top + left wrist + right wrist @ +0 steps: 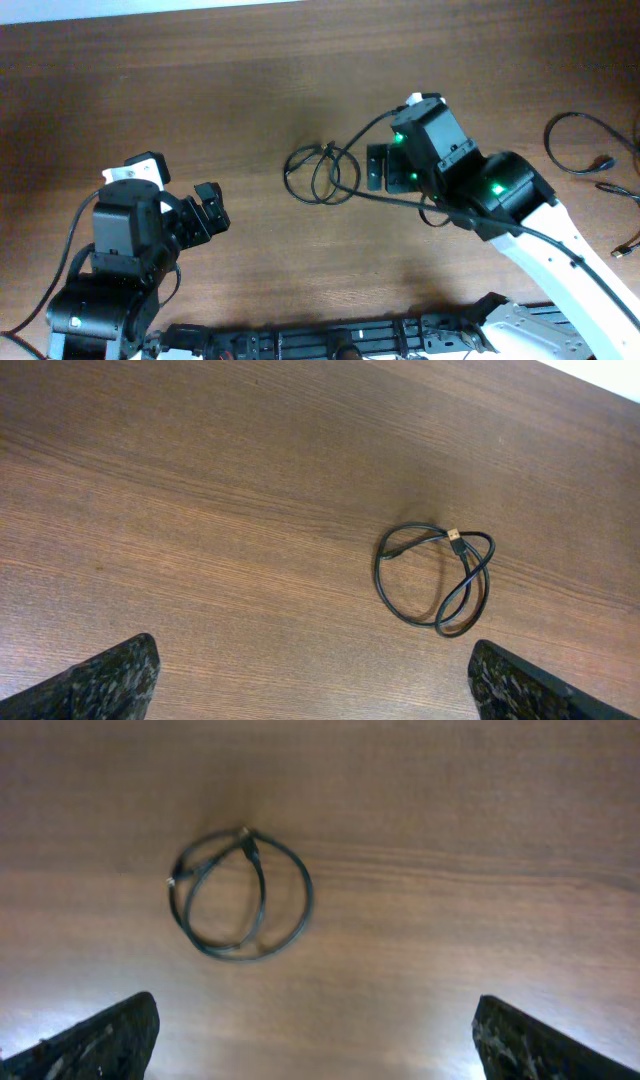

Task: Untangle cables

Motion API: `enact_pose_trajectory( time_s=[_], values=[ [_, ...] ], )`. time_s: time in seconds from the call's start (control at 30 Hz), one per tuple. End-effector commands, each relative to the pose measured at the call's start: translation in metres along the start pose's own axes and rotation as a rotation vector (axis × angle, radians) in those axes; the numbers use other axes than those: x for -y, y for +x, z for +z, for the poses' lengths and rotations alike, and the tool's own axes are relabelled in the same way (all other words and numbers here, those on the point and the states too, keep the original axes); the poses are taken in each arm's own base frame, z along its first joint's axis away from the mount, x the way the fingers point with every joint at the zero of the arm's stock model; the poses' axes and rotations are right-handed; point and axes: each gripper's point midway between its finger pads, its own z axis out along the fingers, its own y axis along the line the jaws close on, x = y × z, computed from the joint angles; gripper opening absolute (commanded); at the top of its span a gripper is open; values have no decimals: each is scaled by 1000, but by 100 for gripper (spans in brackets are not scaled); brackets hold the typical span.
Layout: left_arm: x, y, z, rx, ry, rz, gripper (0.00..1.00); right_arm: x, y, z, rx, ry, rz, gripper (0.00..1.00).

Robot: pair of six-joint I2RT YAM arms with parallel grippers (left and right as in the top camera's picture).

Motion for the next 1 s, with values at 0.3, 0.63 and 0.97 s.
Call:
enact_pose_trajectory(
  time_s=[0.3, 0.63, 0.97],
  values=[
    [3, 2, 2, -11, 14, -6, 99, -10, 8, 63, -91, 70, 324, 99],
    [7, -3, 2, 7, 35, -7, 99, -33, 26, 98, -227, 38, 535, 100],
    [14, -3, 2, 2, 70, -6, 99, -47, 39, 140, -305, 45, 614, 97]
  ],
)
